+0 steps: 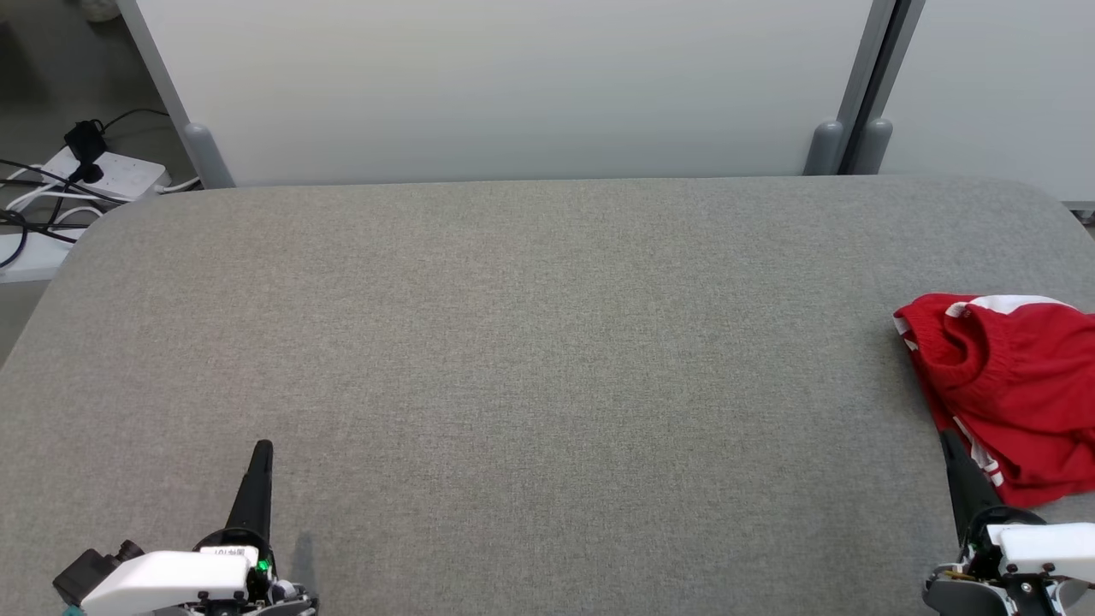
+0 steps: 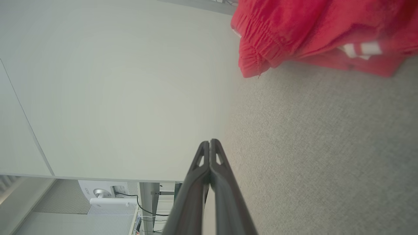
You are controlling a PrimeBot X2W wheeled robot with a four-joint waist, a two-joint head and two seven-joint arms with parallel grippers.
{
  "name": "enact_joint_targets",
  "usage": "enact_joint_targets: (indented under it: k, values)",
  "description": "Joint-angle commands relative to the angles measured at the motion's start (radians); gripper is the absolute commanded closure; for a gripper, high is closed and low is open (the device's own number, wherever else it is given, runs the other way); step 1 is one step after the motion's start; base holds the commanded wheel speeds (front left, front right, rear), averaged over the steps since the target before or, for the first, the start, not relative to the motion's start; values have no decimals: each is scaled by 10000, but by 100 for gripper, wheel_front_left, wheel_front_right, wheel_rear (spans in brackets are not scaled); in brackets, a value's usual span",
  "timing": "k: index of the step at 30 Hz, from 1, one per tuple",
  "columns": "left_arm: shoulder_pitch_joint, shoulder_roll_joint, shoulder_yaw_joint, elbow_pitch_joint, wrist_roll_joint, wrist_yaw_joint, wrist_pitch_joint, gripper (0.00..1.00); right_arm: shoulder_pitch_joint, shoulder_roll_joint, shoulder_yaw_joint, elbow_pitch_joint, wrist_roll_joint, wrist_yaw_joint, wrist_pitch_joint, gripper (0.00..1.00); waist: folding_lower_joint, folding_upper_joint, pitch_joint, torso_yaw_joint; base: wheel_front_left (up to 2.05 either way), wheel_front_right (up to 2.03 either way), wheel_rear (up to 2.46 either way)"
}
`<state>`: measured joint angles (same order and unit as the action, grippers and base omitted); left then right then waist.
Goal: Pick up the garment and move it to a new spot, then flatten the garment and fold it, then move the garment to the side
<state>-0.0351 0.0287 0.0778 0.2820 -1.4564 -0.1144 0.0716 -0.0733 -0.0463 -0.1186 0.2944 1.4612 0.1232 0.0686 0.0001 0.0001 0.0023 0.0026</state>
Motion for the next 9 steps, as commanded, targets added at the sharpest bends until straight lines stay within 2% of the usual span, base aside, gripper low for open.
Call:
enact_joint_targets:
  k: [1,9]
  values:
    - [-642,204,310,-316,-355,-99,128,100,-347,-93,149,-402,363,69,159,100,0,-1,1,-4,0,0,0]
    - [-712,213,352,-354,-1275,-150,357,100,-347,-51,67,-477,1238,74,388,100,0,-1,6,-21,0,0,0]
